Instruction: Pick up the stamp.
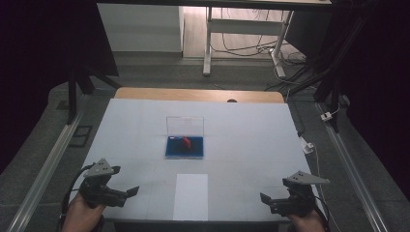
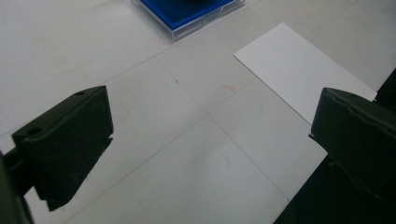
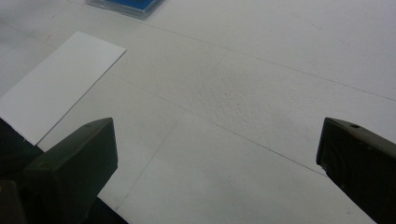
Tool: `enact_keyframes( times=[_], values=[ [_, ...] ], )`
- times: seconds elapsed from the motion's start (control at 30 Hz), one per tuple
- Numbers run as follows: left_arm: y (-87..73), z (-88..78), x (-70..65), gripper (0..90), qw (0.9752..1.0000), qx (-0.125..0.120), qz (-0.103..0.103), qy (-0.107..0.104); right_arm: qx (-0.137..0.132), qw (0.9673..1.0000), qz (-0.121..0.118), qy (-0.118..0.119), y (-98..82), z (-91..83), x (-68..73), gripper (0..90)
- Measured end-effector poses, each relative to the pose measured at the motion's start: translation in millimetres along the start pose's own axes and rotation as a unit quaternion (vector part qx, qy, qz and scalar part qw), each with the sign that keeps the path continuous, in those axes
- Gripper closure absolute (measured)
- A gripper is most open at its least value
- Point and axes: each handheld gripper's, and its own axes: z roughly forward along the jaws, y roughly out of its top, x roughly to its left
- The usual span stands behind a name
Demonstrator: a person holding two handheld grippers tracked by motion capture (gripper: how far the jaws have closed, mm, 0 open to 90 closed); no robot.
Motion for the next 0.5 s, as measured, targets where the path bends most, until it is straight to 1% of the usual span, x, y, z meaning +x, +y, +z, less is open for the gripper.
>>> enact_keyframes(
  times=[0.13, 0.2, 0.3, 0.43, 0.5],
  values=[
    [4.3, 9.0, 2.8, 0.0, 0.9998, 0.0, 0.018, -0.014, 0.0, 1.0, 0.002, 0.002, 0.0, 0.4, -0.3, 0.0],
    [5.7, 12.8, 5.0, 0.0, 0.9997, 0.002, 0.018, -0.019, 0.001, 1.0, 0.002, 0.003, 0.1, 0.4, -0.7, 0.0],
    [8.7, 17.2, 6.4, 0.0, 0.9996, 0.001, 0.023, -0.019, 0.001, 1.0, 0.002, 0.004, 0.1, 0.4, -0.8, 0.0],
    [14.0, 22.5, 7.2, 0.0, 0.9993, -0.007, 0.028, -0.026, 0.002, 1.0, 0.003, 0.004, 0.2, 0.6, -0.9, 0.0],
    [16.5, 26.2, 7.4, 0.0, 0.9992, -0.006, 0.032, -0.024, 0.003, 1.0, 0.003, 0.004, 0.2, 0.6, -0.8, 0.0]
  ],
)
